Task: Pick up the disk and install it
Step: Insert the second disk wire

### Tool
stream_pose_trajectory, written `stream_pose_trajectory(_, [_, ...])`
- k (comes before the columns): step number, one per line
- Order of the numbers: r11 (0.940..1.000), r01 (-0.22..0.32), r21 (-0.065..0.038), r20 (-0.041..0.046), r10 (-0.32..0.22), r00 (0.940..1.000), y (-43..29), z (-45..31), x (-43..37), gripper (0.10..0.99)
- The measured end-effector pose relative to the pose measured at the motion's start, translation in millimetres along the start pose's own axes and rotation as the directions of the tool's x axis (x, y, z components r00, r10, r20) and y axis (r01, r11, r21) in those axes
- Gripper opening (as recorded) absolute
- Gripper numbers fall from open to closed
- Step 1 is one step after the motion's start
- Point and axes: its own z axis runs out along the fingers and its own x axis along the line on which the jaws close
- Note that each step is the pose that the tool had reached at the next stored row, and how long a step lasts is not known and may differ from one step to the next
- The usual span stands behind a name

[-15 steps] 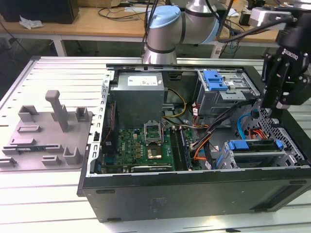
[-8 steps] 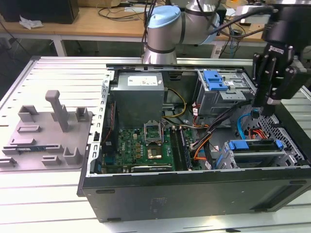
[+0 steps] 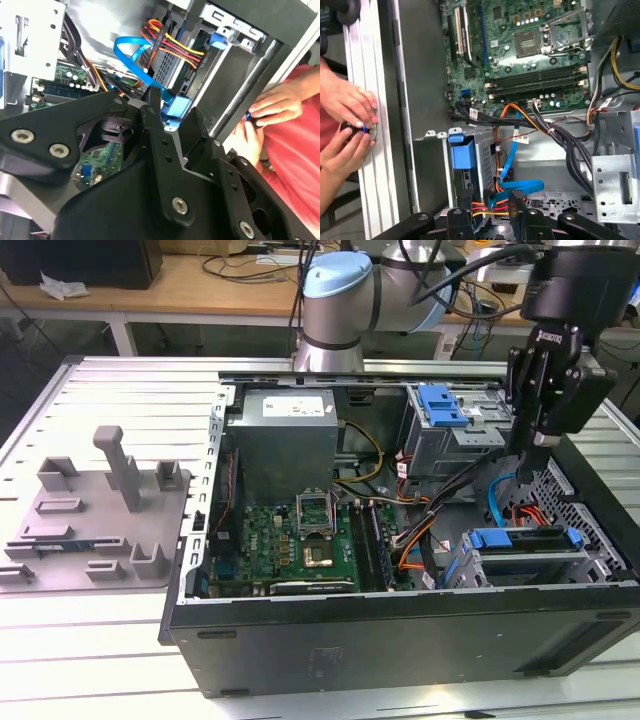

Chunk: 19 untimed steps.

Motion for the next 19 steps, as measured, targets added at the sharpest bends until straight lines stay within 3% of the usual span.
stream_pose_trajectory(1, [0.9996, -0.025, -0.009, -0.0004, 0.025, 0.9997, 0.0, 1.0, -0.3, 0.424])
stream_pose_trajectory(3, [0.9993, -0.034, -0.014, -0.0043, 0.034, 0.9994, -2.9, 1.0, -0.8, 0.424])
stream_pose_trajectory(4, [0.9993, -0.034, -0.012, -0.0245, 0.034, 0.9991, -7.4, 1.0, -2.1, 0.424])
stream_pose_trajectory(5, [0.9994, -0.035, -0.009, -0.0763, 0.034, 0.9965, -8.1, -0.8, -7.5, 0.424])
stream_pose_trajectory(6, [0.9995, -0.024, -0.022, -0.1063, 0.021, 0.9941, -7.3, -2.4, -13.2, 0.424])
stream_pose_trajectory(10, [0.9995, 0.025, -0.022, -0.1095, -0.027, 0.9936, -7.3, 3.8, -16.1, 0.424])
stream_pose_trajectory(16, [0.9993, 0.030, -0.022, -0.1128, -0.033, 0.9931, -7.2, 9.8, -18.4, 0.424])
stream_pose_trajectory(17, [0.9993, 0.030, -0.022, -0.1132, -0.033, 0.9930, -7.2, 10.0, -18.4, 0.408])
stream_pose_trajectory(19, [0.9993, 0.030, -0.022, -0.1149, -0.032, 0.9928, -7.2, 10.4, -18.6, 0.271])
